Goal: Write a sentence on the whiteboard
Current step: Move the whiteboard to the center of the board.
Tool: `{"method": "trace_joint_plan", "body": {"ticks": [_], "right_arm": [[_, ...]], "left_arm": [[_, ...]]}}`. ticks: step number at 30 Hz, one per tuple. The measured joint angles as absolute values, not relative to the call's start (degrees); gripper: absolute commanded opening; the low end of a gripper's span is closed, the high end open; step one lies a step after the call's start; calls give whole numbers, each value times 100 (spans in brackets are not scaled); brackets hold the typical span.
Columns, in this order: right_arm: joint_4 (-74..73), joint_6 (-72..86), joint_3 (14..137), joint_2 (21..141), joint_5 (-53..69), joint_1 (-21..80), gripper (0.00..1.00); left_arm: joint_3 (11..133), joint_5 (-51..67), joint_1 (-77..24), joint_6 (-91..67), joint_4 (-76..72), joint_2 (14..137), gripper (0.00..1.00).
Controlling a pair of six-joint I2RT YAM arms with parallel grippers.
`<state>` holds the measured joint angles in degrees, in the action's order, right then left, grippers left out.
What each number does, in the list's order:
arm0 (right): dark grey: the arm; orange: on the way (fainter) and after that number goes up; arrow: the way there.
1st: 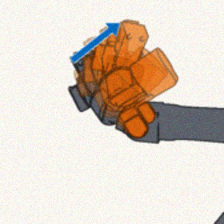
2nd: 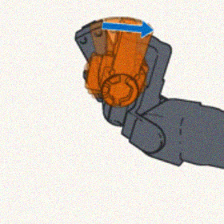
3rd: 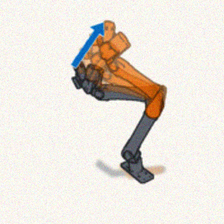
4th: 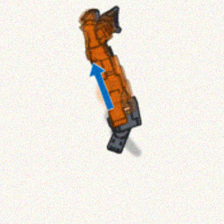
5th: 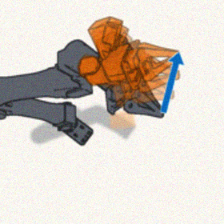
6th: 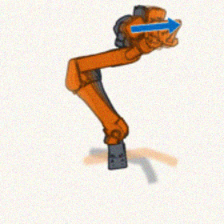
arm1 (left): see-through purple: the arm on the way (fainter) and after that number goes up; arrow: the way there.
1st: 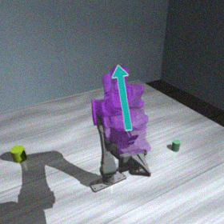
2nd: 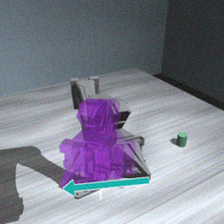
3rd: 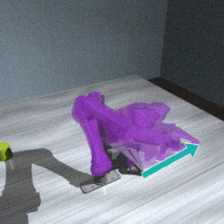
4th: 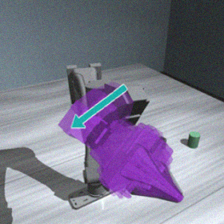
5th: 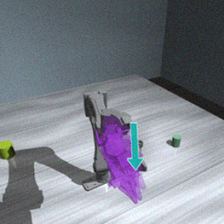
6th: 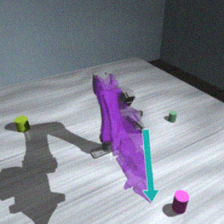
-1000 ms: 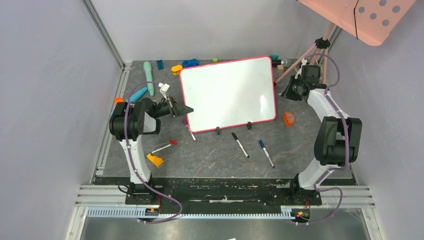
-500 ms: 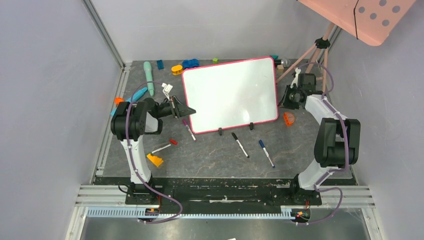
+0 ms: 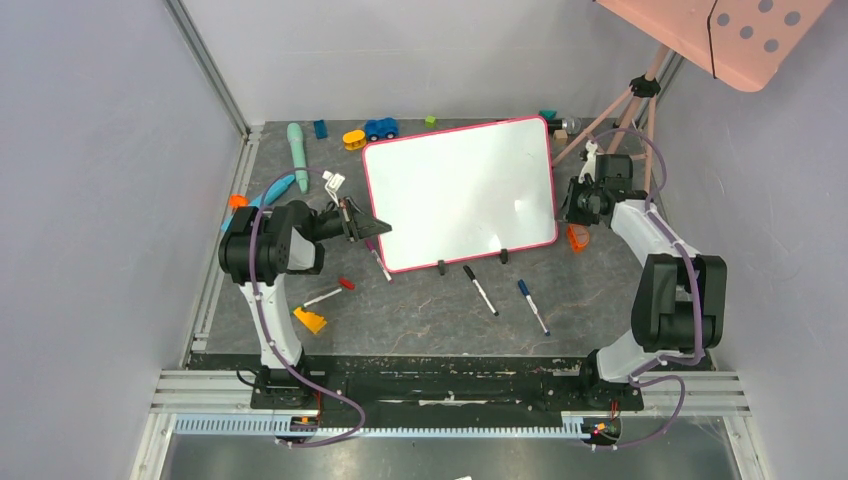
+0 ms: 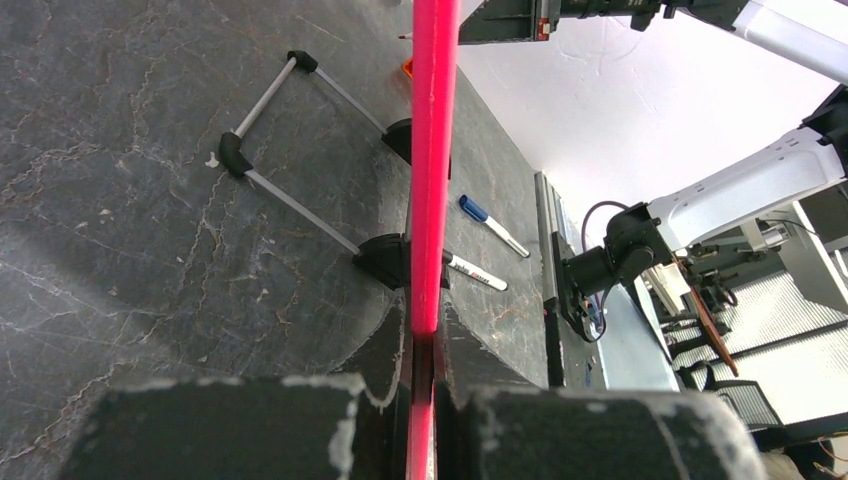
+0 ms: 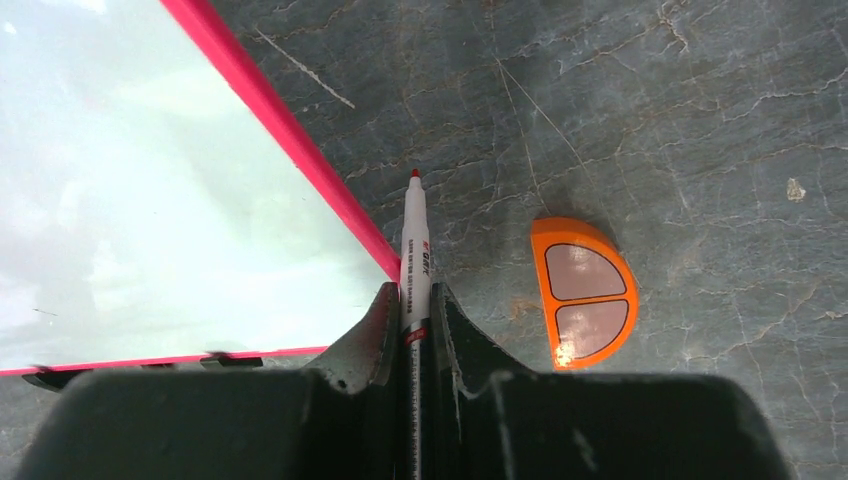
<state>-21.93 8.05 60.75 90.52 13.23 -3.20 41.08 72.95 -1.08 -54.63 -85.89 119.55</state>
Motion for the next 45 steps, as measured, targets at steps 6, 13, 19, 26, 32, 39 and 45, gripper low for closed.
{"method": "trace_joint_plan", "body": {"ticks": [6,13,19,26,32,39,45], "right_arm": [[-2189,733,5878,8844,1122,-198,0],[-2187,725,5457,8573,838,-23,0],[-2198,731,5172,8202,687,38,0],[-2198,749,4980,7902,541,64,0],[-2228,766,4737,7564,366,130,0],[-2327,794,4550,7303,176,145,0],[-2484,906,4595,7308,375,301,0]], "left_arm": [[4080,7367,-99,-5463,-8584,11869,2],[4021,7422,-56,-5461,-8580,11782,2],[3990,7531,-71,-5461,-8582,11716,2],[3916,7570,-156,-5391,-8593,11644,2],[3839,7588,-207,-5347,-8593,11629,2],[3791,7662,-305,-5336,-8595,11579,24],[3741,7791,-589,-5358,-8565,11572,51]]}}
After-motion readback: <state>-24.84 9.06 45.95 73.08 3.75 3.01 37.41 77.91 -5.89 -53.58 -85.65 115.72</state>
